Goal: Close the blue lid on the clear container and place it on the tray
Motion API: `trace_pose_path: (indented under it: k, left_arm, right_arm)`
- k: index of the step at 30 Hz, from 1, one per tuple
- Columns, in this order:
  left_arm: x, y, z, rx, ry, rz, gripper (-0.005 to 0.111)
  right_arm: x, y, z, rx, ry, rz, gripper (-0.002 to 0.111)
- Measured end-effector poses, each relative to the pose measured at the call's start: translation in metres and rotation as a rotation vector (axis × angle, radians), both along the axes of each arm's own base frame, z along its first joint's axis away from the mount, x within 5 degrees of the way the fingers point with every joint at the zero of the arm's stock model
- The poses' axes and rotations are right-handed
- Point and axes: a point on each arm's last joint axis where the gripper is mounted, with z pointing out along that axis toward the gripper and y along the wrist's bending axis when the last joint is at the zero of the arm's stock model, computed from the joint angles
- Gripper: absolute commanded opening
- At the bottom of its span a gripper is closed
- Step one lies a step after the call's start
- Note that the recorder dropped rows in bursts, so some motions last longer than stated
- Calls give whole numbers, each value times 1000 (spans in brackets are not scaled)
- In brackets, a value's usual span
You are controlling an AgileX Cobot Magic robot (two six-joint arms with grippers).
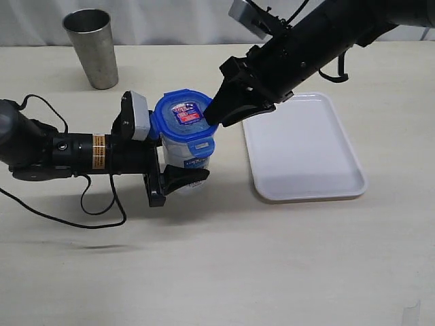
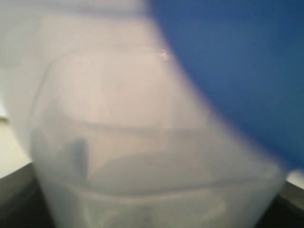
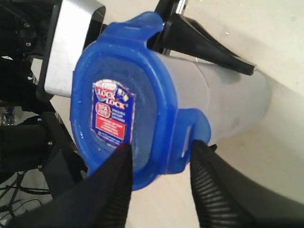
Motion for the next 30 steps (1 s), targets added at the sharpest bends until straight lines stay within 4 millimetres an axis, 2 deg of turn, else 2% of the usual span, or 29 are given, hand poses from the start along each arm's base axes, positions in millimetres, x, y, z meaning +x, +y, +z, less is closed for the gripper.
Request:
trace_pose_path:
  k: [13,19,22,24,30]
  left_arm:
    - [1,2,-1,-1,15,12,0]
    - [1,2,-1,-1,17,13,0]
    - [0,0,-1,-2,19,5,0]
    - [-1,-1,0,-6,20,2,0]
    - [0,-1,3,-43,29,16,0]
  right_arm:
    - [5,3,-9,70,2,8,36]
    - [5,3,-11,61,-53,54,57]
    - [3,5,-11,59,-62,74,60]
    - [2,6,-9,54,-77,80,60]
    - [-2,3,17,7,-231,60,62]
